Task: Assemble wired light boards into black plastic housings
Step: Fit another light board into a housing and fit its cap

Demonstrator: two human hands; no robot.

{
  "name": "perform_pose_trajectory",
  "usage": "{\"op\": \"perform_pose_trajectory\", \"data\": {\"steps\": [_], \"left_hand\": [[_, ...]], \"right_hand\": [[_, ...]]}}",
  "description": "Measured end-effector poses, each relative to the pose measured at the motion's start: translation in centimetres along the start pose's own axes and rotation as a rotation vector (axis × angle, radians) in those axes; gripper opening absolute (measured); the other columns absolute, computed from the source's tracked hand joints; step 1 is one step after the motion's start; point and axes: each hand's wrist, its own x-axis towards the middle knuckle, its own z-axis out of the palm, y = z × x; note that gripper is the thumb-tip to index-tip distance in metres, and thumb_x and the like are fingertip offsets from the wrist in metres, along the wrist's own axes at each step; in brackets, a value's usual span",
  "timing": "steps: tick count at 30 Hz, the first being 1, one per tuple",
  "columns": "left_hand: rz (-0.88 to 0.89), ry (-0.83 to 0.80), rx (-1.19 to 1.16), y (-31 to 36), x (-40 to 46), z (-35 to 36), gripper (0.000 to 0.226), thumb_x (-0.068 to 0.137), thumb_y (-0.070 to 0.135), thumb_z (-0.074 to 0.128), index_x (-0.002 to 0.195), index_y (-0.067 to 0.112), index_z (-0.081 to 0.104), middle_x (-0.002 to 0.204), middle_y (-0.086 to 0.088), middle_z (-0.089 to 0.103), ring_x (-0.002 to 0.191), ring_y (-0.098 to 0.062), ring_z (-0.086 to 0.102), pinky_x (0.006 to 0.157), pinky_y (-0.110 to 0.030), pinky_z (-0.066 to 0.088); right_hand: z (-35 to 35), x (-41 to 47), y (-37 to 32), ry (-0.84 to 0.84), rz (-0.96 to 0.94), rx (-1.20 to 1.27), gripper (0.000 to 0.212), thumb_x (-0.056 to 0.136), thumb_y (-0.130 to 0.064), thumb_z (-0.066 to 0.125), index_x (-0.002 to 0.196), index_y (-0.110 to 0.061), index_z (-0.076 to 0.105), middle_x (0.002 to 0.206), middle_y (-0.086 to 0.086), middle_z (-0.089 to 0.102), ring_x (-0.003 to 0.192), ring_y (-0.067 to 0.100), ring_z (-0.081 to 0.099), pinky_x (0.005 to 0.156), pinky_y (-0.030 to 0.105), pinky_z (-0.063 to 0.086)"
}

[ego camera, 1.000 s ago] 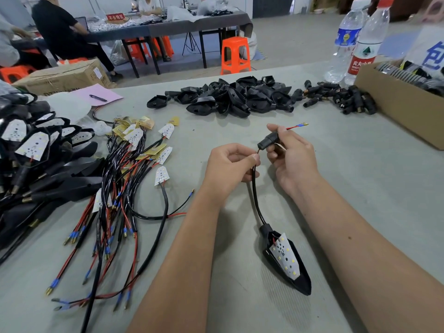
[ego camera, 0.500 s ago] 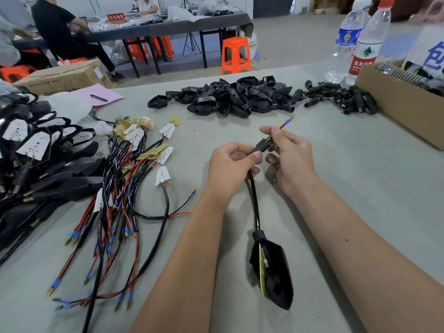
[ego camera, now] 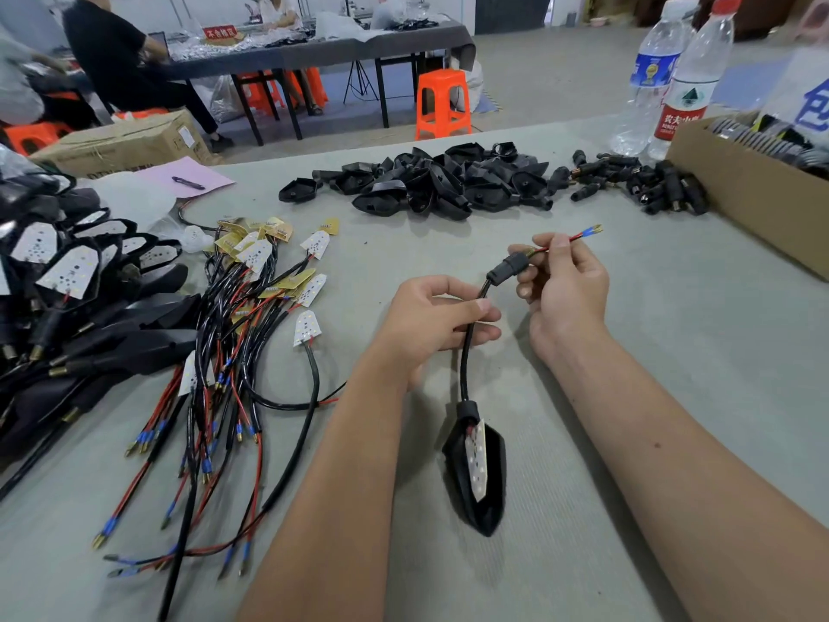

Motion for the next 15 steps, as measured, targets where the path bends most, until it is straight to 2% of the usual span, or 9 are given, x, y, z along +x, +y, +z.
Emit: {"op": "perform_pose_trajectory", "data": {"steps": [5,8,12,15], "left_hand": [[0.001,0.013,-0.004,-0.16,0.21,-0.18,0.001,0.093,0.002,0.070,0.093,0.003,0.069,0.084,-0.013,0.078,0.063,-0.019,0.070,0.059,-0.021,0.054],[0.003,0.031,0.006,-0.13,0.30,-0.18,0.002,0.094,0.003,0.069,0.093,0.004,0.071,0.084,-0.012,0.077,0.057,-0.014,0.062,0.053,-0.019,0.047],[-0.001,0.053,0.001,-0.08,0.35,-0.15,0.002,0.093,0.002,0.069,0.095,0.001,0.071,0.082,-0.012,0.077,0.054,-0.012,0.057,0.049,-0.018,0.043],[-0.007,0.066,0.000,-0.14,0.40,-0.26,0.003,0.093,0.003,0.069,0.092,0.001,0.072,0.082,-0.012,0.077,0.054,-0.012,0.057,0.049,-0.018,0.043]], "right_hand": [[-0.08,-0.01,-0.05,-0.031,0.019,-0.017,0.029,0.111,-0.017,0.043,0.090,-0.008,0.061,0.082,0.012,0.077,0.051,0.014,0.049,0.047,0.023,0.040],[-0.10,0.07,-0.12,-0.029,0.035,-0.052,0.019,0.105,-0.016,0.059,0.088,-0.009,0.064,0.083,0.012,0.074,0.055,0.014,0.050,0.050,0.024,0.042],[-0.20,0.15,-0.02,-0.005,0.058,-0.054,0.008,0.095,-0.011,0.073,0.087,-0.010,0.071,0.079,0.005,0.066,0.061,0.011,0.056,0.056,0.024,0.045],[-0.30,0.19,-0.08,-0.018,0.055,-0.042,0.003,0.095,-0.011,0.074,0.093,-0.009,0.074,0.087,0.007,0.073,0.070,0.012,0.064,0.059,0.023,0.046]]}}
